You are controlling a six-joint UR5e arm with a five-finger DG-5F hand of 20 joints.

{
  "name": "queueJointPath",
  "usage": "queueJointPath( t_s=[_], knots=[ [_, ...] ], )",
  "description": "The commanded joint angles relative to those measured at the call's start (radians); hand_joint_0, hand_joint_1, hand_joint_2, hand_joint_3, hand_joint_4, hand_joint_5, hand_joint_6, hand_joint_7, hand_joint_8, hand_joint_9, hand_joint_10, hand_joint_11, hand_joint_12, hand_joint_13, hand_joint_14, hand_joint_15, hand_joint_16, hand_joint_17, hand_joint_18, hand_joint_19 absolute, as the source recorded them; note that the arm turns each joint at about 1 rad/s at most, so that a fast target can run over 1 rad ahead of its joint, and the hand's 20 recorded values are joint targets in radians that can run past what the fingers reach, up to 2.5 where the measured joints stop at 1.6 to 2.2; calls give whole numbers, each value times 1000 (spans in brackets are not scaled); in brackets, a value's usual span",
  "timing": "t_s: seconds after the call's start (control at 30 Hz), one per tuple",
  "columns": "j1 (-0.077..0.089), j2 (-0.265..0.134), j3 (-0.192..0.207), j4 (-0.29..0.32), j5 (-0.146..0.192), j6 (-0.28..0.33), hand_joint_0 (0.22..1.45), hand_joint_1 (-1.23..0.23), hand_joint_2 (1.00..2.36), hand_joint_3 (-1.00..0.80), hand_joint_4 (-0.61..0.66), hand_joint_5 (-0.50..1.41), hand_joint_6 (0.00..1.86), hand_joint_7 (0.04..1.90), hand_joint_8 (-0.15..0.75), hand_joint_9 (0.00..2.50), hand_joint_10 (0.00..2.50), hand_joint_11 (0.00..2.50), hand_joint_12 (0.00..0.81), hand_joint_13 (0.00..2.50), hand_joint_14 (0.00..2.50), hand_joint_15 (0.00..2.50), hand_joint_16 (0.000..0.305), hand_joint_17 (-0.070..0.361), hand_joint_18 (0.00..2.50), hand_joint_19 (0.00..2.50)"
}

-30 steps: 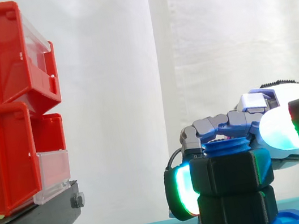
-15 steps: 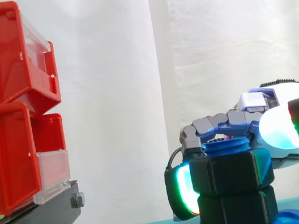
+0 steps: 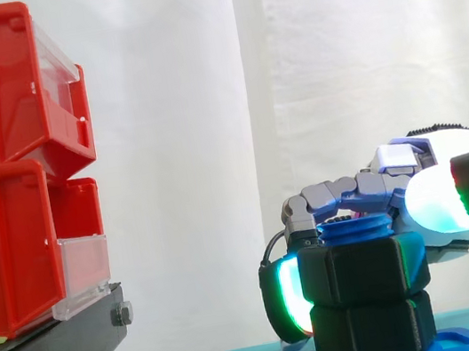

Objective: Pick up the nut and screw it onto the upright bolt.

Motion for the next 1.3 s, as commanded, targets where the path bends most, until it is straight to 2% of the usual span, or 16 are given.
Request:
queueJointPath(
  t_s=[0.0,0.2,0.43,0.6,0.67,0.8,0.83,0.97,1.0,1.03,1.07,1.1,1.17,1.23,1.27],
  knots=[
    [-9,4,18,-6,-12,1,455,-346,1000,-500,102,94,501,1439,160,1400,0,14,293,787,0,11,38,85,482,124],
    [-23,5,50,-62,-56,1,452,-338,1000,-500,105,96,501,1435,154,1413,0,10,290,798,0,8,38,85,516,144],
    [-33,13,71,-125,-61,0,445,-324,1000,-500,104,96,501,1430,153,1424,0,3,287,813,0,8,38,86,528,152],
    [-43,53,75,-160,-75,-11,439,-313,1000,-500,94,79,502,1393,193,1380,2,16,301,776,0,16,41,92,497,162],
    [-55,91,75,-189,-83,-16,436,-309,1000,-500,103,72,502,1389,203,1373,0,34,312,764,0,20,42,95,476,166],
    [-61,117,75,-207,-84,-22,431,-312,1000,-500,119,56,502,1365,227,1340,0,40,324,749,2,31,45,101,450,162],
    [-66,139,75,-232,-83,-30,426,-319,1000,-500,138,40,503,1333,236,1323,0,71,329,739,0,34,46,104,435,163],
    [-70,171,75,-296,-75,-40,418,-365,1000,-500,192,-17,504,1184,260,1264,3,107,340,703,0,46,49,111,398,165],
    [-69,180,75,-322,-61,-43,418,-371,1000,-500,194,-27,504,1157,259,1257,3,114,342,700,0,42,49,111,398,169],
    [-67,183,75,-342,-33,-40,418,-389,1000,-500,212,-48,504,1098,270,1244,5,120,345,698,2,52,50,112,398,174],
    [-67,183,75,-342,-33,-40,418,-398,1000,-500,213,-62,504,1070,274,1243,6,141,346,697,1,53,50,113,399,176],
    [-64,189,75,-359,6,-39,418,-400,1000,-500,217,-68,504,1054,275,1240,5,149,349,688,1,51,50,113,399,175],
    [-61,197,75,-375,60,-33,422,-422,1000,-500,218,-94,504,990,280,1206,5,161,351,684,2,68,51,114,388,182],
    [-55,205,75,-399,141,-7,424,-430,1000,-500,221,-108,504,962,275,1148,5,149,350,669,2,62,51,114,385,184],
    [-52,208,75,-410,164,9,425,-437,1000,-500,212,-118,503,943,276,1127,5,140,350,652,2,64,51,115,374,187]
  ],
)
